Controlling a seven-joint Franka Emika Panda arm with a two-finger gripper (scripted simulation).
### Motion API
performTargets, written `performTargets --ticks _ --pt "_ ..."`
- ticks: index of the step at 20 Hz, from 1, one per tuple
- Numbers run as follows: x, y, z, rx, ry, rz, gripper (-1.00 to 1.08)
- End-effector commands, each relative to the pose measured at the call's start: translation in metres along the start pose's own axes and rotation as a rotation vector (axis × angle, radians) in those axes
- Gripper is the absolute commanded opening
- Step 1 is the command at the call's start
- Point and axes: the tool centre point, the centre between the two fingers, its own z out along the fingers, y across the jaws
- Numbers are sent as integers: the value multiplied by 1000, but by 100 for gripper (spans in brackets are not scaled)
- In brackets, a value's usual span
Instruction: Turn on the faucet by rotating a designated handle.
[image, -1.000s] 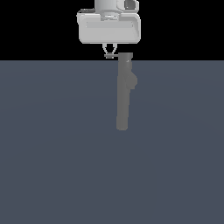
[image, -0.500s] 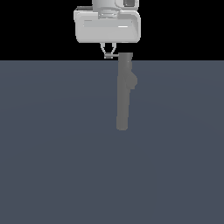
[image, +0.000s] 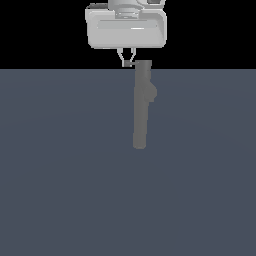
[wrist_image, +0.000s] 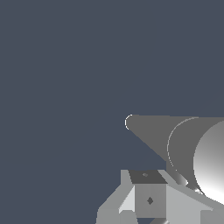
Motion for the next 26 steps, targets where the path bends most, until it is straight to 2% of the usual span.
performTargets --ticks 1,5,6,16,17,18,26 --pt "-16 4 0 0 -18 3 -100" --pt "-26 8 0 1 -19 2 -100" --pt "-16 6 1 0 -6 -1 -100" --pt "-42 55 -1 1 -20 2 -100" --pt "-42 55 -1 1 -20 2 -100" --pt "-33 29 0 4 -9 -35 -100" --pt "-22 80 0 1 -17 -8 -100"
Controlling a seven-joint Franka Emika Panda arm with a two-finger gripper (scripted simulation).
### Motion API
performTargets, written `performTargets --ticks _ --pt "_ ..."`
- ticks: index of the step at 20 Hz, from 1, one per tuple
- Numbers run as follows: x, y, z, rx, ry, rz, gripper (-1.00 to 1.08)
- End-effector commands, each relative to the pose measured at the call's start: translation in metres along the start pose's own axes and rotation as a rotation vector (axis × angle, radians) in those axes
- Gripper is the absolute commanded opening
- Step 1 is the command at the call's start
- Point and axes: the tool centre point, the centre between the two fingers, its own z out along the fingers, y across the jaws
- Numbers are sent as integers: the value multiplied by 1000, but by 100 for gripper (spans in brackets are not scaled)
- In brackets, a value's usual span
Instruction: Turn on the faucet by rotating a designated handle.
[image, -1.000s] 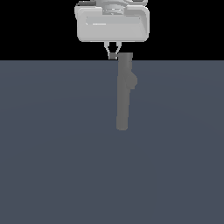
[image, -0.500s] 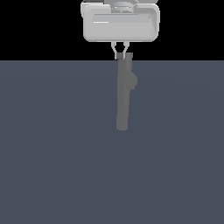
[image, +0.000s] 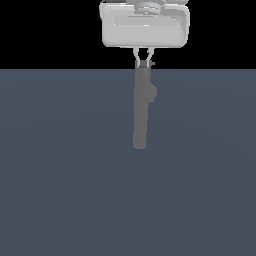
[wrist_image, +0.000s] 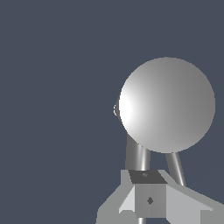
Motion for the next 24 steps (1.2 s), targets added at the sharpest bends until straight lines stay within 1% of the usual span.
performTargets --ticks 1,3,4,5,20,24 --pt "9 44 -2 -11 17 52 -100" --pt "11 56 -2 -11 15 59 -100" --pt "11 56 -2 -11 15 59 -100" --pt "4 18 0 2 -6 7 -100" --pt "48 60 -2 -9 11 49 -100" --pt "56 68 -3 -11 14 57 -100"
